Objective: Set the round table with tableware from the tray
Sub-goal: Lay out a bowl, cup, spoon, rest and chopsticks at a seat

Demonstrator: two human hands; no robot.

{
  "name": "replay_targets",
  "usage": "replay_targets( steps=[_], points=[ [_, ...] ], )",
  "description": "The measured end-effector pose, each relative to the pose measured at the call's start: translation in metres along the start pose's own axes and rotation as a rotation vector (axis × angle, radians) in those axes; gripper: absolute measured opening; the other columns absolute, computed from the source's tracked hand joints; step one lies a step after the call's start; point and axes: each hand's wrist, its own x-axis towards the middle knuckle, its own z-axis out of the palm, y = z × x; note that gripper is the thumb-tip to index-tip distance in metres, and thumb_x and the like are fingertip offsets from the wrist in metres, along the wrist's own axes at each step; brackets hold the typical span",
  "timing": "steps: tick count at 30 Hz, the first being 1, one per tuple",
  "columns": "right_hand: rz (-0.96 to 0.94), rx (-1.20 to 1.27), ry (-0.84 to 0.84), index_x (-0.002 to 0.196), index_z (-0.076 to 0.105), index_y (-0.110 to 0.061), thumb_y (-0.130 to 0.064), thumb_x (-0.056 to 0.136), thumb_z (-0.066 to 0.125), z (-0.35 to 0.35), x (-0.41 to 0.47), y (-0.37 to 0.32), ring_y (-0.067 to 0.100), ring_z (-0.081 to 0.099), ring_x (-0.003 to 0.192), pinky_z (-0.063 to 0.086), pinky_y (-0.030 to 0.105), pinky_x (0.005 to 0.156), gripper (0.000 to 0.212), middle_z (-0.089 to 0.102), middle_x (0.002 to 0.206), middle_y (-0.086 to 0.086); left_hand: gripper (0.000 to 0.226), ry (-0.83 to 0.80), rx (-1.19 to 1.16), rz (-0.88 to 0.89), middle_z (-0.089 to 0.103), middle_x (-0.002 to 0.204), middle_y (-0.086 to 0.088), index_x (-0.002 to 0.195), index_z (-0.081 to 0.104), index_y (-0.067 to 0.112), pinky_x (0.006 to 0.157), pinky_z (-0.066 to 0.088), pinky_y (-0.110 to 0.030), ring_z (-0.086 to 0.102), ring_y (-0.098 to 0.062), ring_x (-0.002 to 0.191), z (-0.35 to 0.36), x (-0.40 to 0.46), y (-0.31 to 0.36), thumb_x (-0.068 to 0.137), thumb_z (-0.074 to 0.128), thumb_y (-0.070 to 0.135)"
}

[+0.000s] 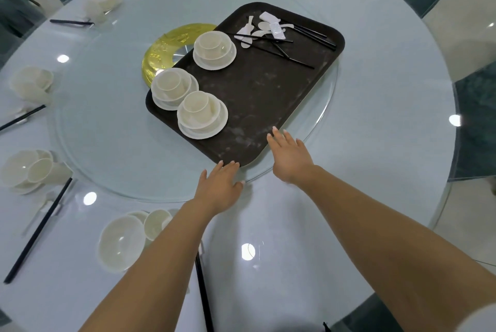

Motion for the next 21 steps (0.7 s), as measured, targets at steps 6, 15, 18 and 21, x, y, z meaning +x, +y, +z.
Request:
replay_targets(
  steps=[6,15,18,21],
  points=[
    [-0.018,0.132,0.018,0.155,0.012,-0.018,-0.031,0.1,0.041,-0.008,-0.012,0.008,0.028,0.012,0.149,0.021,0.043,0.117,0.064,0.009,0.164,0.007,0.052,0.102,-0.344,-0.09,0.038,0.153,-0.001,0.147,0.037,0.02,0.111,0.027,-0.033,0.032,-0.021,0.142,-0.004,-0.009,0.019,0.1,0.042,0.042],
    [0.0,0.384,0.1,0.146,0.04,-0.017,-0.055,0.095,0.047,-0.02,-0.062,0.005,0.027,0.038,0.137,0.035,0.043,0.108,0.064,0.044,0.149,0.007,0.031,0.372,-0.636,-0.135,0.069,0.094,0.002,0.094,0.066,0.015,0.08,0.047,-0.033,0.062,-0.018,0.091,-0.015,-0.064,0.039,0.097,0.048,0.04],
    [0.002,0.431,0.122,0.145,0.042,-0.016,-0.053,0.096,0.047,-0.025,-0.087,0.002,0.027,0.041,0.135,0.036,0.043,0.108,0.061,0.046,0.147,0.007,0.032,0.421,-0.69,-0.131,0.07,0.091,0.004,0.096,0.068,0.012,0.084,0.048,-0.033,0.064,-0.017,0.091,-0.014,-0.086,0.045,0.097,0.049,0.038],
    [0.002,0.472,0.17,0.144,0.043,-0.016,-0.051,0.096,0.048,-0.029,-0.123,0.0,0.026,0.043,0.134,0.037,0.043,0.11,0.06,0.046,0.147,0.007,0.031,0.454,-0.751,-0.116,0.072,0.094,0.001,0.099,0.069,0.011,0.086,0.048,-0.034,0.064,-0.018,0.093,-0.007,-0.115,0.053,0.097,0.05,0.036]
  ],
)
